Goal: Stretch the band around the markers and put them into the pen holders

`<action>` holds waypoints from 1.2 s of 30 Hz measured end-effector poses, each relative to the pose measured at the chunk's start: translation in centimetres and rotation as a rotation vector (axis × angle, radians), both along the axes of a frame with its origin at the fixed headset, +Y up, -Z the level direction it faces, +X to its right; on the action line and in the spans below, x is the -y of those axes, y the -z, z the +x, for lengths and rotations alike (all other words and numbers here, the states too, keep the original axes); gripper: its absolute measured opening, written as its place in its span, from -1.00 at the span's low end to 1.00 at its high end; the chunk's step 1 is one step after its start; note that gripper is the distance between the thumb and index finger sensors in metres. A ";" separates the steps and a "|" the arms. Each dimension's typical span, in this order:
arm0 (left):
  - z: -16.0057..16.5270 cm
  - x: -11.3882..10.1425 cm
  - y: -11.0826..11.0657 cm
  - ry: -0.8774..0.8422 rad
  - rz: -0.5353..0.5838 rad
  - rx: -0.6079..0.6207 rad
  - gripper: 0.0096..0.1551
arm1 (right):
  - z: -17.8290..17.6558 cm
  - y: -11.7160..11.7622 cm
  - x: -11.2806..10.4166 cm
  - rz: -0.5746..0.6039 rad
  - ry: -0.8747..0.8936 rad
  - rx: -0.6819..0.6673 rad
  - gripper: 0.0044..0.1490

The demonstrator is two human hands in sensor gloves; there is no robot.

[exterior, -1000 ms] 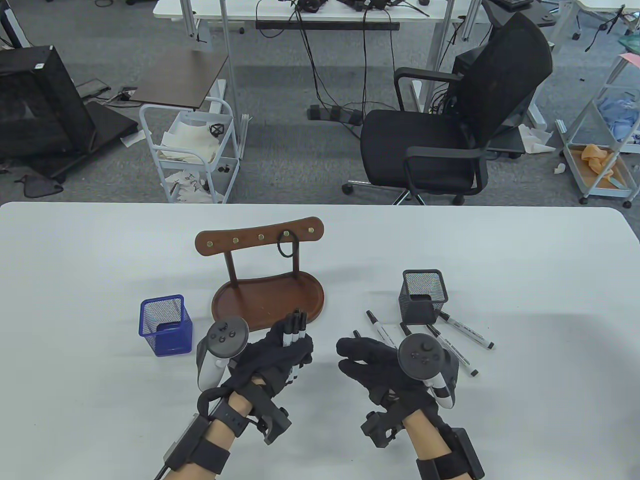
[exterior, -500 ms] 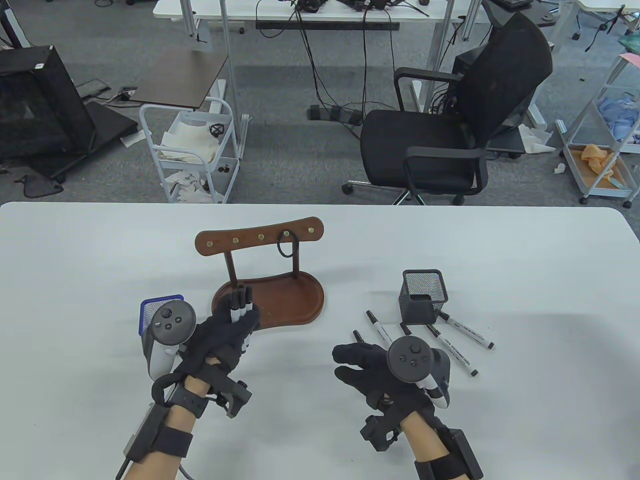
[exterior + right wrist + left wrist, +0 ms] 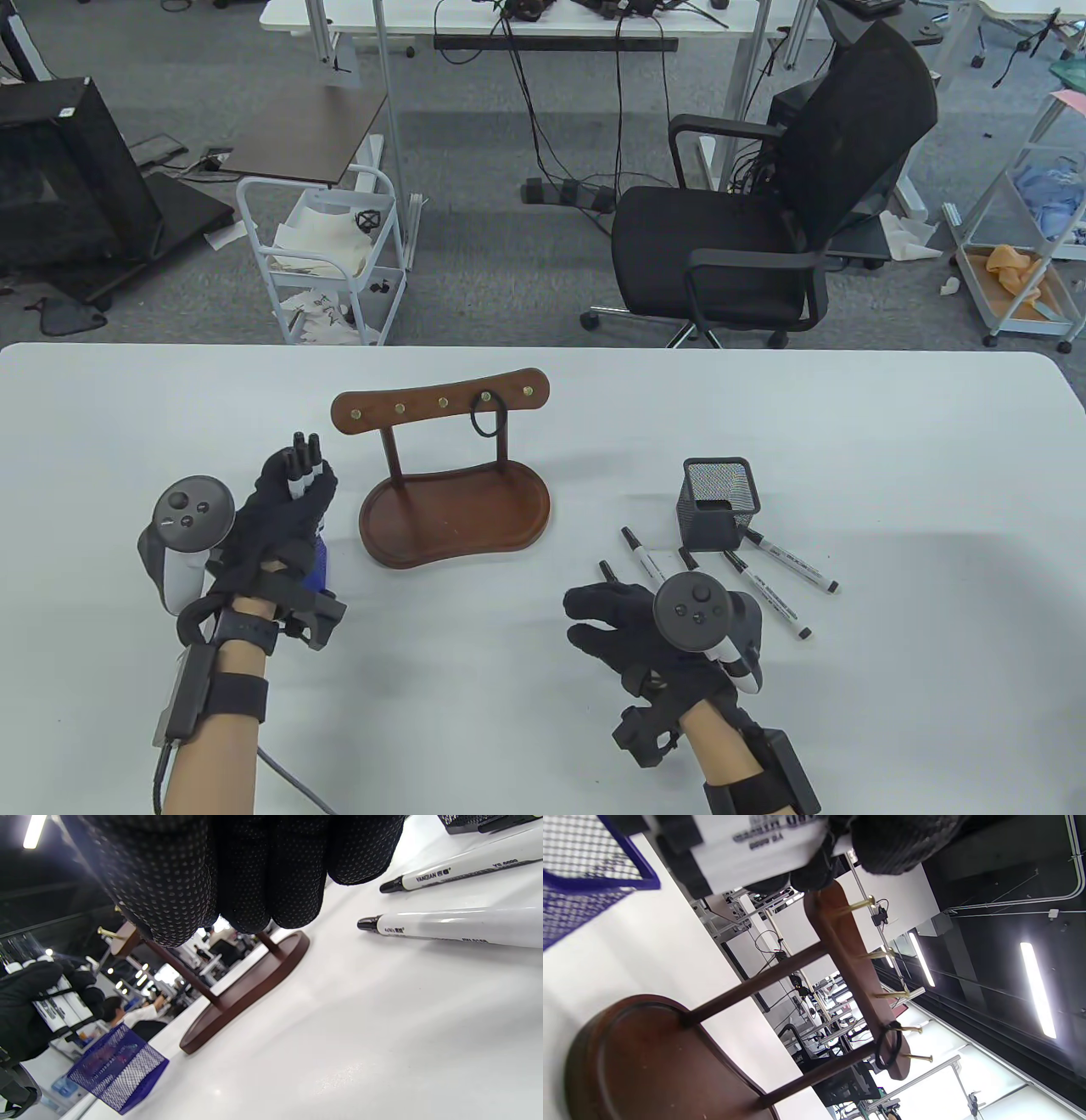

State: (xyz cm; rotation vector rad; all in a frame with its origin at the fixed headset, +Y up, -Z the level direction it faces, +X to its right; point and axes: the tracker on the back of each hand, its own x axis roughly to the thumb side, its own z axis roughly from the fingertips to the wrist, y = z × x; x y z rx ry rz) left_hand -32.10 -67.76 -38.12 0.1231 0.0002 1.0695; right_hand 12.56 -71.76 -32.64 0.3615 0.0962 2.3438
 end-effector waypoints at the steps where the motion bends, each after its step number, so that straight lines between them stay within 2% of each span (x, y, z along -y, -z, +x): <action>1: -0.2 0.2 0.1 -0.001 -0.002 -0.014 -0.45 | 0.0 0.0 0.0 0.000 0.000 -0.001 -0.47; 9: -1.8 1.5 0.7 0.009 -0.048 -0.052 -0.45 | 0.0 0.0 0.0 0.004 -0.002 -0.004 -0.48; 19: -2.0 2.1 0.9 0.082 -0.150 -0.083 -0.46 | -0.1 0.0 0.0 0.007 -0.013 -0.015 -0.49; 29: -2.1 2.8 0.9 0.195 -0.312 -0.120 -0.49 | -0.1 0.0 0.0 0.009 -0.019 -0.018 -0.51; 33: -1.8 2.6 0.7 0.264 -0.323 -0.087 -0.11 | -0.1 -0.1 -0.1 0.008 -0.022 -0.020 -0.51; 36: -1.5 2.2 0.4 0.331 -0.310 -0.086 0.03 | -0.1 -0.1 -0.1 0.009 -0.024 -0.021 -0.50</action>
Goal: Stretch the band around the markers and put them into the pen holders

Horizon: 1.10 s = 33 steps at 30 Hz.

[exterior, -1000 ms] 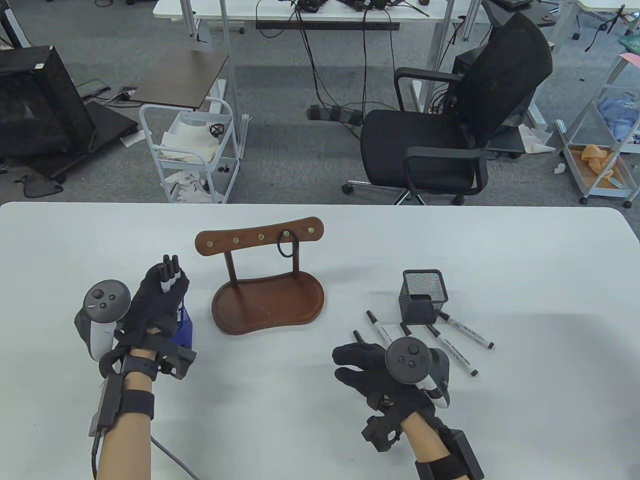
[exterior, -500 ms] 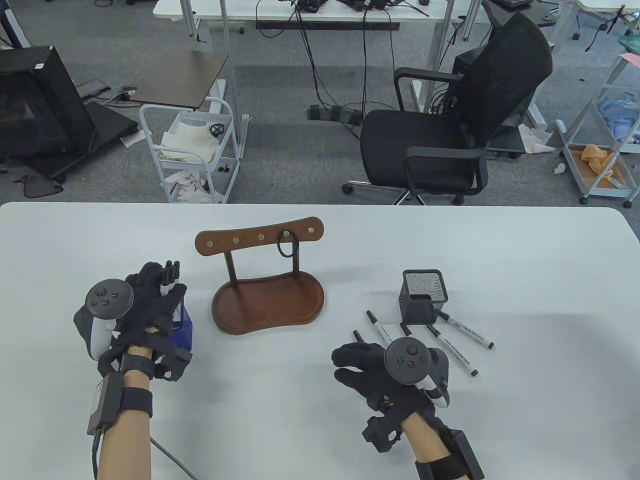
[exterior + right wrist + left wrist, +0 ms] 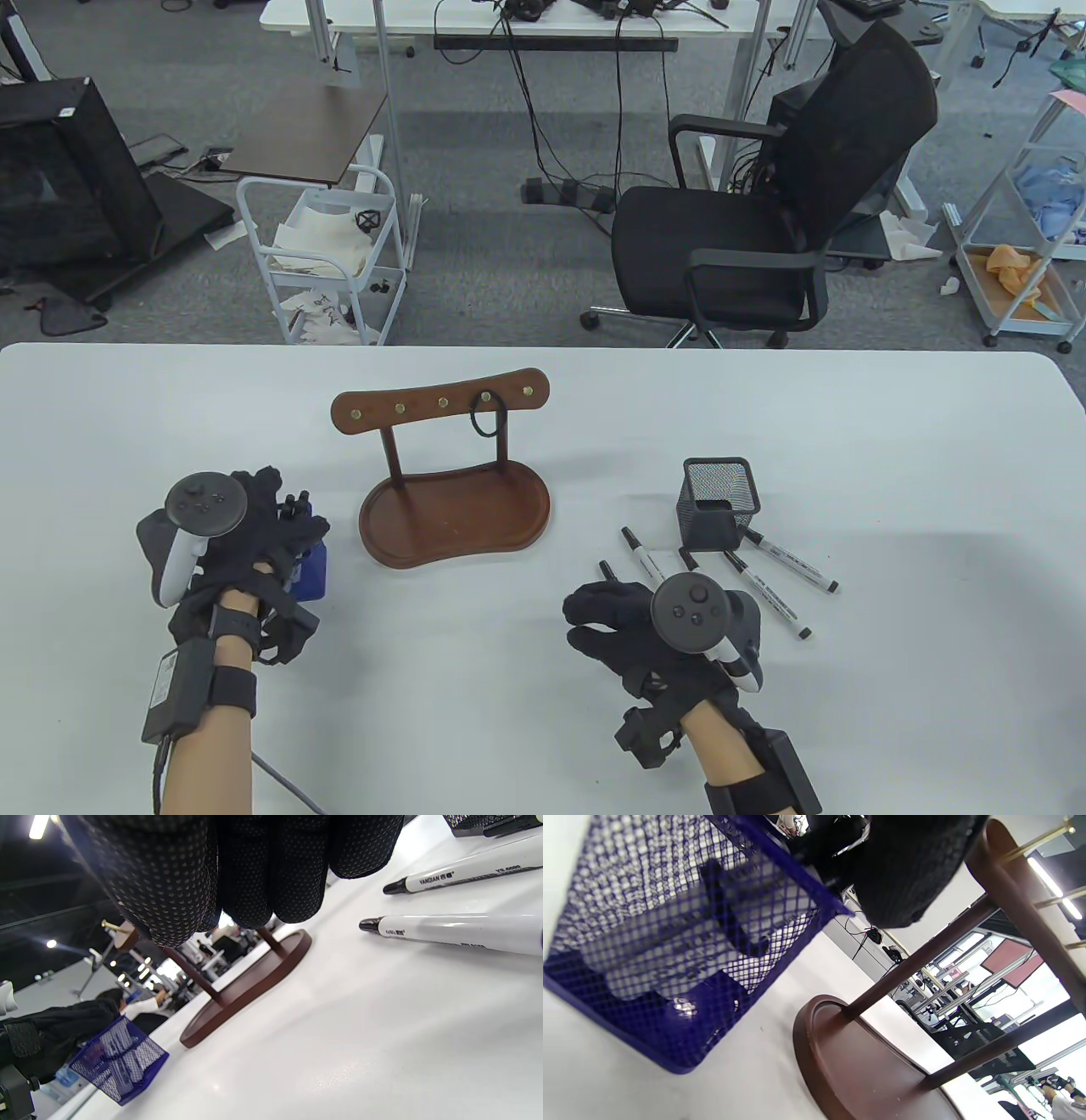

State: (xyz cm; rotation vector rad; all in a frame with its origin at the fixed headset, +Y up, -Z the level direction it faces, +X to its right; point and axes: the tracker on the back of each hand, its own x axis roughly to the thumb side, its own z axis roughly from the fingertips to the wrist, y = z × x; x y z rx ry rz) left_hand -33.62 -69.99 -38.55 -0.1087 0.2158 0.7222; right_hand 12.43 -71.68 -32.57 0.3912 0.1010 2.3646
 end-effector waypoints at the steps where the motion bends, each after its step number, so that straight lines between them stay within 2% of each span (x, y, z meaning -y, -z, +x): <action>1: 0.1 -0.1 -0.1 0.012 0.005 0.002 0.04 | 0.0 0.0 0.0 0.000 0.000 0.000 -0.50; 17: 4.3 -2.7 -2.7 0.212 0.093 0.192 0.18 | -0.2 0.0 0.1 -0.013 -0.025 -0.007 -0.46; 26: 8.1 -4.2 -4.0 0.222 0.153 0.327 0.16 | -0.4 -0.1 0.2 -0.018 -0.036 -0.010 -0.44; 33: 11.7 -4.3 -4.1 0.215 0.156 0.410 0.15 | -0.4 -0.2 0.1 -0.014 -0.041 -0.010 -0.44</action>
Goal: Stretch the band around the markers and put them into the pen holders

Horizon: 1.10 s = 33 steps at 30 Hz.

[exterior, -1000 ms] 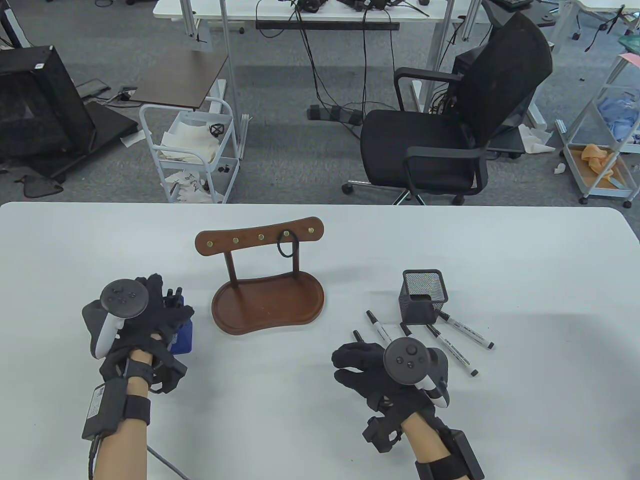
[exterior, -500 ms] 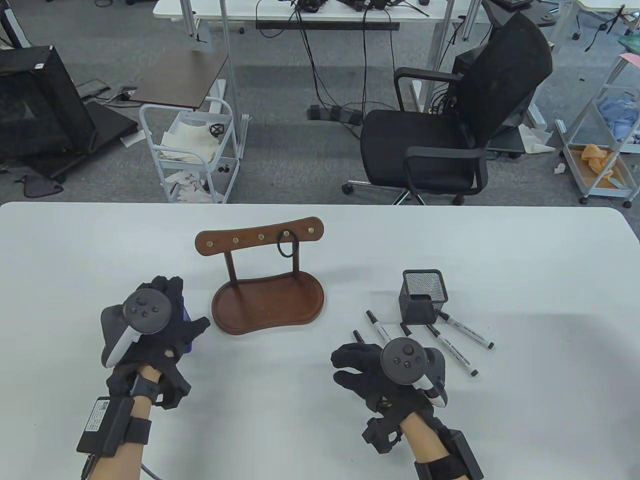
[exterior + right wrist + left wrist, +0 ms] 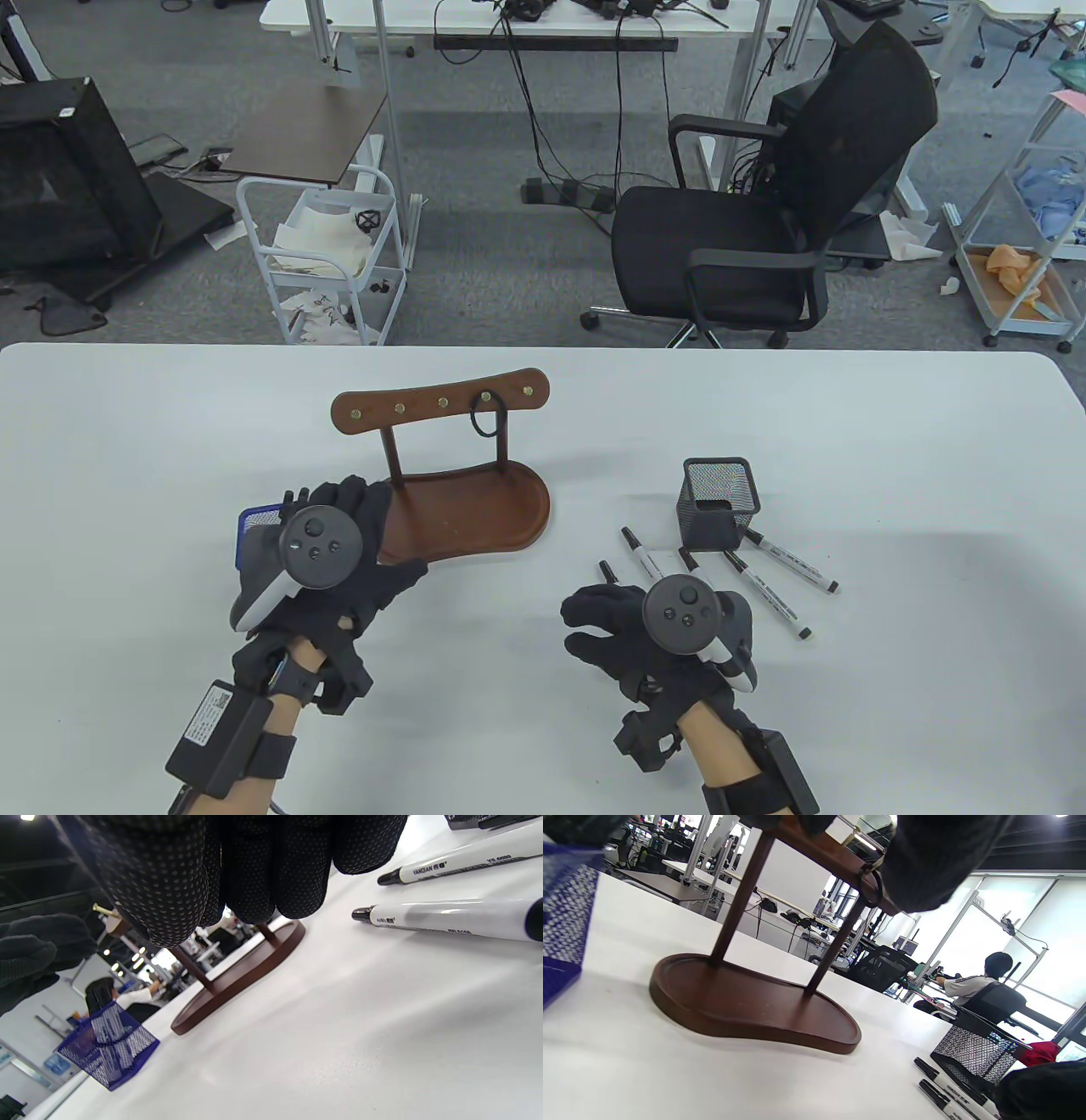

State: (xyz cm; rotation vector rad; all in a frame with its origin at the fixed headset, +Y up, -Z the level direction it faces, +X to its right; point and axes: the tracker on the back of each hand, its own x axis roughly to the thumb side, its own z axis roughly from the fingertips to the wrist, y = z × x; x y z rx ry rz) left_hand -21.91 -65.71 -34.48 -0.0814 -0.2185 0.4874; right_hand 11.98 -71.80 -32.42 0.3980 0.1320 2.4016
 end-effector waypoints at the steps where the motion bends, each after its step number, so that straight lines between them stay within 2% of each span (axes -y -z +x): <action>1: 0.6 0.0 0.2 -0.004 -0.004 0.006 0.14 | 0.0 0.0 0.0 0.001 0.000 0.000 -0.44; 6: 2.7 0.1 1.3 -0.040 -0.003 0.010 0.09 | 0.0 0.0 0.0 0.002 0.000 -0.001 -0.45; 11: 4.5 0.6 3.6 -0.119 -0.043 -0.038 0.03 | 0.0 0.0 -0.1 0.007 0.002 -0.001 -0.45; 21: 5.3 1.5 7.9 -0.327 -0.077 -0.229 -0.03 | 0.3 0.0 -0.1 0.012 0.016 0.001 -0.46; 27: 6.0 2.5 9.5 -0.451 -0.106 -0.296 -0.08 | 0.5 0.0 -0.4 0.020 0.027 0.001 -0.46; 33: 7.1 2.7 10.7 -0.501 -0.107 -0.338 -0.10 | 0.6 0.0 -0.5 0.022 0.033 -0.001 -0.46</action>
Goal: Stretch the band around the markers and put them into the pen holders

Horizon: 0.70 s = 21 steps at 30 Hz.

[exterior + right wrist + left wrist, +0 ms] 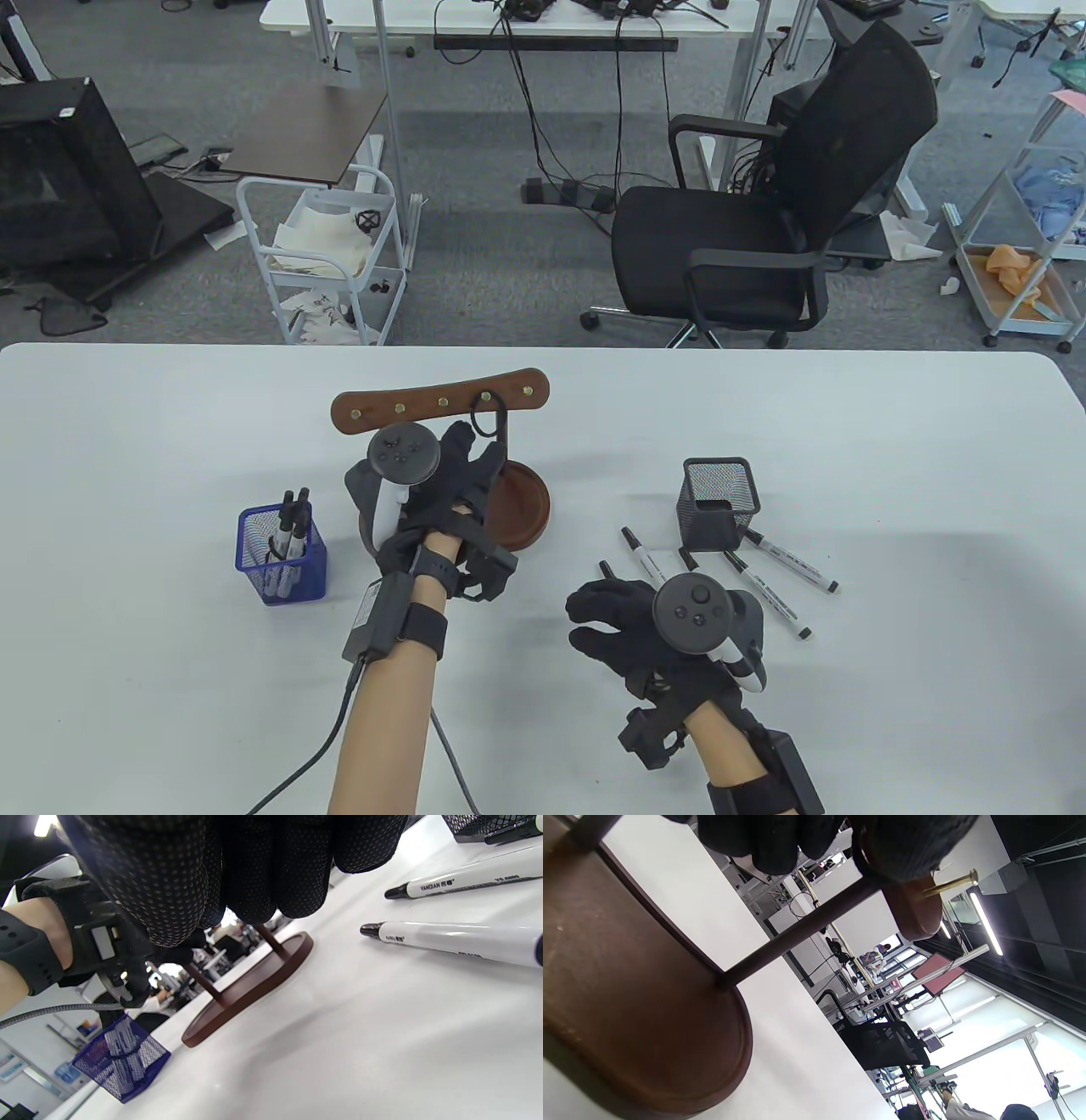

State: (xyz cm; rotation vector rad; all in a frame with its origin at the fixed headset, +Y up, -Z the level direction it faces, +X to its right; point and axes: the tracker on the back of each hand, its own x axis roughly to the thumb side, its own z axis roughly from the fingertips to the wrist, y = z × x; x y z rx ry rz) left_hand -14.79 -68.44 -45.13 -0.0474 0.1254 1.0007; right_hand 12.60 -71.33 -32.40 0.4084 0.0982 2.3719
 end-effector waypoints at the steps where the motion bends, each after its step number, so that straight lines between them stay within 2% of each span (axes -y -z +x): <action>1: 0.2 0.1 0.2 -0.022 -0.003 -0.008 -0.12 | 0.0 0.0 0.0 0.001 -0.001 -0.002 -0.46; 7: 0.6 0.2 1.0 -0.054 -0.018 -0.055 -0.20 | 0.1 0.0 -0.1 0.003 0.004 -0.007 -0.46; 15: 0.2 0.3 1.2 -0.116 -0.003 -0.098 -0.49 | 0.2 0.0 -0.1 0.003 0.006 -0.009 -0.47; 21: -0.1 0.2 1.0 -0.120 0.003 -0.086 -0.49 | 0.2 0.0 -0.1 0.004 0.001 -0.009 -0.47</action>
